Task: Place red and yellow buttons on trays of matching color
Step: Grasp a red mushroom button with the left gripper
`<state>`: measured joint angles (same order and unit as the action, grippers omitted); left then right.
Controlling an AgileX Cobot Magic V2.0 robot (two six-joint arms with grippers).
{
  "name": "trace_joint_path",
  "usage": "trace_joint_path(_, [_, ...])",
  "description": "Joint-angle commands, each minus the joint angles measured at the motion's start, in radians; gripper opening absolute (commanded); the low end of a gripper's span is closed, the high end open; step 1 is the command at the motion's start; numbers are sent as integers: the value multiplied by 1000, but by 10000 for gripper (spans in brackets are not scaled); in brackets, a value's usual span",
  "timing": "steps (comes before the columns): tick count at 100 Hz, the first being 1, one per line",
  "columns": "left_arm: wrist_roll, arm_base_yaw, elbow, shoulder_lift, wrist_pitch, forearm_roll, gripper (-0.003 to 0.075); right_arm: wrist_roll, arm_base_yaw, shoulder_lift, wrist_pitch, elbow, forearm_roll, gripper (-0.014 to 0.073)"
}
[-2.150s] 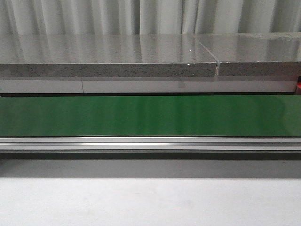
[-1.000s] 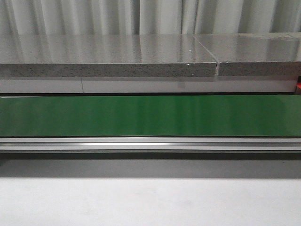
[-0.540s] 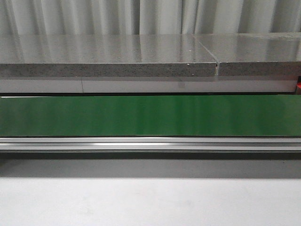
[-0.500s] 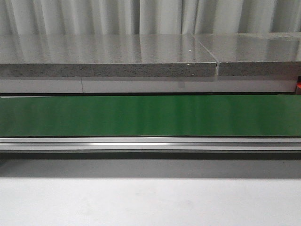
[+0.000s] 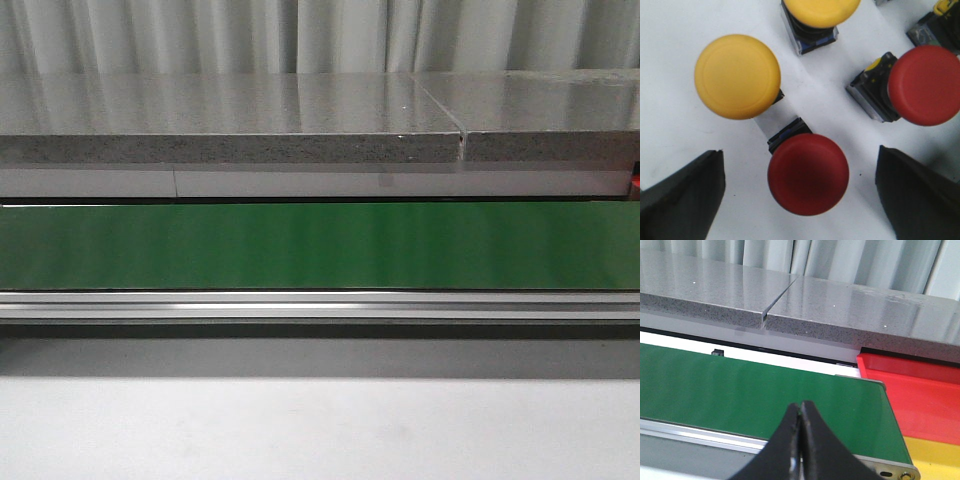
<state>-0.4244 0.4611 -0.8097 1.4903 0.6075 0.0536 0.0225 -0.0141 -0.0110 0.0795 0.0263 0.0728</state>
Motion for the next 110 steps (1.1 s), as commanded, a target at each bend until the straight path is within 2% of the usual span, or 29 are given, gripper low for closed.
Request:
trace_joint_path(1, [-7,2,-28,-27,-35,7,500,4,-2,-14,-86,-10,10,-69])
trace_joint_path(13, [-7,2,-28,-27,-33,7,352,4,-2,-14,-86,-10,10,-69])
trace_joint_path(27, [-7,2,-28,-27,-33,7,227,4,-2,-14,-86,-10,10,-69])
trace_joint_path(49, [-7,2,-28,-42,-8,7,96,4,-2,-14,-86,-10,10,-69])
trace_joint_path(66, [-5,2,-28,-126,28,-6,40,4,-2,-14,-86,-10,10,-69])
trace_joint_path(88, [90,-38,-42,-290,113,-54,38,4,-2,-14,-86,-10,10,-69])
trace_joint_path(110, [127,-116,-161,-320,168,-76,28,4,-2,-14,-86,-10,10,-69])
